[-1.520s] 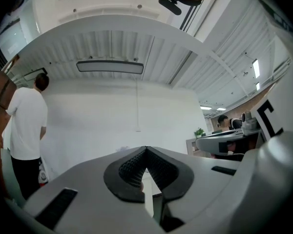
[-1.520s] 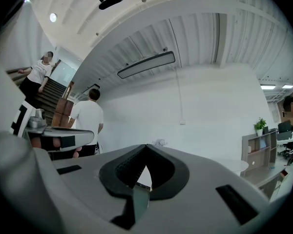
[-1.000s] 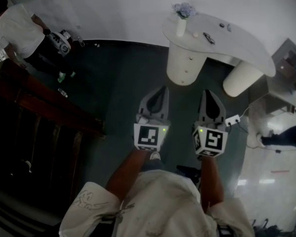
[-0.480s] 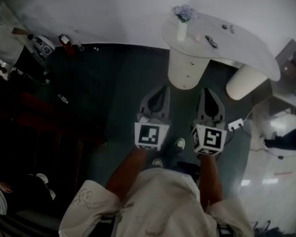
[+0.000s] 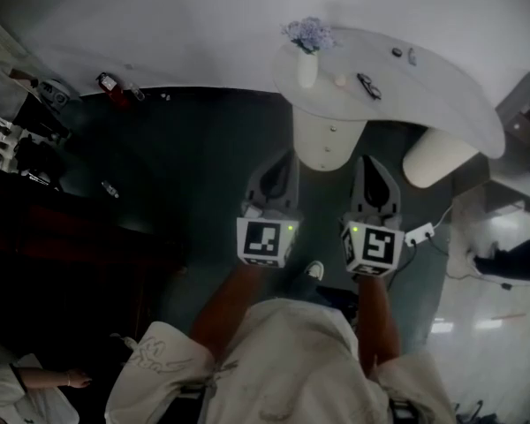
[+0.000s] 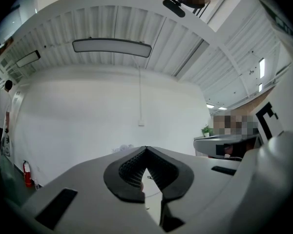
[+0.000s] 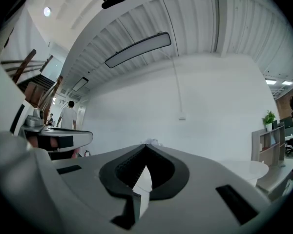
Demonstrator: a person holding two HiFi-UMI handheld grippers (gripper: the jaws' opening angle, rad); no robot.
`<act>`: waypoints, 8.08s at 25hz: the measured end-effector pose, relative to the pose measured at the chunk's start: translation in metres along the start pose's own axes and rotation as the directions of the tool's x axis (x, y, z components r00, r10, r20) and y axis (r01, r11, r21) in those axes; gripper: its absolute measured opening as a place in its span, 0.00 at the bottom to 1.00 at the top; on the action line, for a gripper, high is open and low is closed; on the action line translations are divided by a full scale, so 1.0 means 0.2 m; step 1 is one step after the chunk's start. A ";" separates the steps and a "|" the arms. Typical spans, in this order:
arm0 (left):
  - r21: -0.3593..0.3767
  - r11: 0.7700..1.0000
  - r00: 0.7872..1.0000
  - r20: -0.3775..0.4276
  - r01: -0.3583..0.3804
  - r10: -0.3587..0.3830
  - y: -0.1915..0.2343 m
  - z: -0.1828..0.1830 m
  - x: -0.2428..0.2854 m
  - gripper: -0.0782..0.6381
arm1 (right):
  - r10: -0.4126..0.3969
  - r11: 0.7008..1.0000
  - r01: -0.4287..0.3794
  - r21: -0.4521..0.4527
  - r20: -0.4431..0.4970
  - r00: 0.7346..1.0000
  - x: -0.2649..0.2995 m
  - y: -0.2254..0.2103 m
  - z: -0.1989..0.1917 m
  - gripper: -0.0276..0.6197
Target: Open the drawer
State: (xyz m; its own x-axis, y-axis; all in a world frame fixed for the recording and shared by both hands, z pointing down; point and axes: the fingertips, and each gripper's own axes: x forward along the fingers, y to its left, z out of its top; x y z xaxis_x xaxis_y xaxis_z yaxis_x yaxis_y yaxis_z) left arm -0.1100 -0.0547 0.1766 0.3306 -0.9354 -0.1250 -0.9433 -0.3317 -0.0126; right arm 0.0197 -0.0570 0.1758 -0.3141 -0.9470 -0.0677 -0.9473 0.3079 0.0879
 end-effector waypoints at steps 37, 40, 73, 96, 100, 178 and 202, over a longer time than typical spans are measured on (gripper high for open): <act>-0.036 0.994 0.994 -0.031 0.106 -0.107 0.33 -0.35 0.94 0.10 | -0.141 0.990 0.137 -0.046 -0.131 0.981 0.88 -0.27 -0.39 0.05; -0.055 0.990 0.990 -0.050 0.128 -0.131 0.41 -0.42 0.98 0.10 | -0.166 0.986 0.160 -0.051 -0.164 0.972 0.95 -0.21 -0.45 0.05; -0.062 0.995 0.963 -0.262 -0.083 0.064 -0.20 -1.63 1.24 0.10 | -0.007 1.000 0.004 -0.014 -0.251 0.968 0.89 -0.72 -1.52 0.05; 0.030 0.990 0.931 -0.336 -0.138 0.140 -0.15 -2.59 1.56 0.33 | -0.052 0.998 0.059 0.019 -0.254 0.966 0.84 -0.82 -2.19 0.05; 0.029 0.985 0.926 -0.337 -0.172 0.172 -0.11 -2.64 1.62 0.35 | -0.065 0.997 0.076 0.033 -0.268 0.961 0.81 -0.85 -2.24 0.05; -0.056 0.990 0.882 -0.462 -0.132 0.091 -0.46 -2.52 0.50 0.33 | -0.090 0.996 0.093 0.004 -0.216 0.972 0.50 -0.90 -2.19 0.05; -0.030 0.999 0.986 -0.165 -0.043 0.038 -0.03 -1.01 0.94 0.33 | -0.104 0.995 0.104 -0.009 -0.037 0.994 0.79 -0.74 -0.79 0.05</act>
State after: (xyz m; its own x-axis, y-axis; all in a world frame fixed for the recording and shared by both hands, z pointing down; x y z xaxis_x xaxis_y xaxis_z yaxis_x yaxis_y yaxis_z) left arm -0.0357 -0.2532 0.3535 0.2951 -0.9546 0.0399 -0.9554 -0.2944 0.0221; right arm 0.1203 -0.2657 0.3089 -0.2112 -0.9766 -0.0400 -0.9742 0.2070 0.0893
